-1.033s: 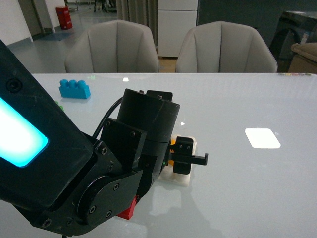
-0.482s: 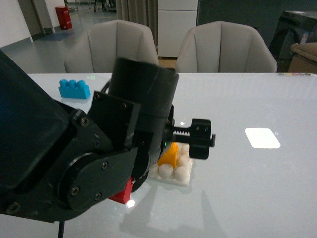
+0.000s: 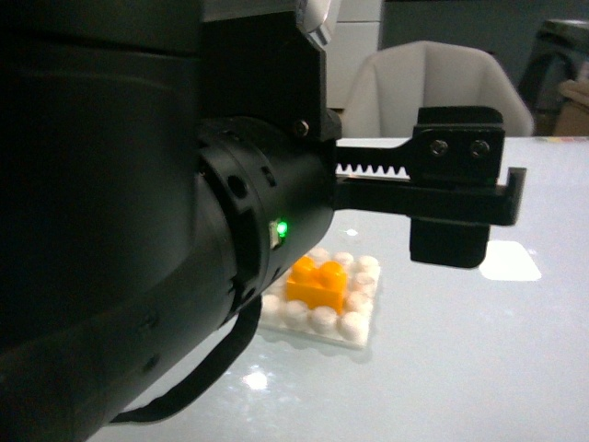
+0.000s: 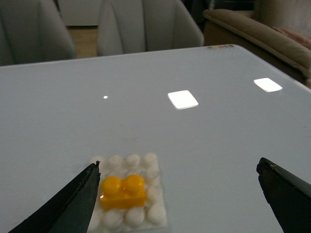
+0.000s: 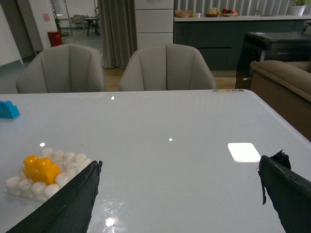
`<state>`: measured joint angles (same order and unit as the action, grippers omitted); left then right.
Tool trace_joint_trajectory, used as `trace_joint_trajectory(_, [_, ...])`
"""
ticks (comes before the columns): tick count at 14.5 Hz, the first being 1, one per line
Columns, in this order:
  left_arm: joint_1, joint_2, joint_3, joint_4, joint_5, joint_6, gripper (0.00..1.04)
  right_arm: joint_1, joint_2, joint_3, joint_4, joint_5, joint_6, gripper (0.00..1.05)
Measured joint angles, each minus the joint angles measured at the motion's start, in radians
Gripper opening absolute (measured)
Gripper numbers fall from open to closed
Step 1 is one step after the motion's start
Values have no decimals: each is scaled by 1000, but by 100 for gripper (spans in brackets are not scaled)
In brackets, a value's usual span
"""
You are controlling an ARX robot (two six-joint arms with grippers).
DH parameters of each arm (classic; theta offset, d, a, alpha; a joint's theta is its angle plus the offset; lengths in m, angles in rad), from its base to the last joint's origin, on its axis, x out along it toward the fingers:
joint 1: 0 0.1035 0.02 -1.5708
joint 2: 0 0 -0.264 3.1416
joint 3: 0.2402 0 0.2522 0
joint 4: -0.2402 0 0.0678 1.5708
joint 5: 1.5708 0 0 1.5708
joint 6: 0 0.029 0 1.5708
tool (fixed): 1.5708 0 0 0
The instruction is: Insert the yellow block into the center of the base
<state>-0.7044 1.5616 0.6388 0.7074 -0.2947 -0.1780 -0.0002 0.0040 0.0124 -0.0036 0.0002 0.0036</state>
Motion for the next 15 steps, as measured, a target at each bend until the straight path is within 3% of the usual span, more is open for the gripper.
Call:
trace_joint_trajectory(3, [52,-231,-181,-98,-62,1,98,0,0,0,0,0,0,98])
trace_joint_trajectory(6, [143,-251,-192,-80,11,-39,98,0,0,0,0,0,0,98])
trace_joint_trajectory(7, [174,-190,-227,104,-61,-18,92,0,0,0,0,0,0,98])
trace_joint_trajectory(8, [222,-169,-294,235,-126,39,81,0,0,0,0,0,0,98])
trace_joint_trajectory(10, [345,-213,-423,414,-82,127,59,0,0,0,0,0,0,98])
trace_joint_trajectory(14, [529,-477,-557,259,120,160,12,0,0,0,0,0,0,98])
trace_joint_trajectory(15, [613,-594,-589,173,202,163,2,0,0,0,0,0,0,98])
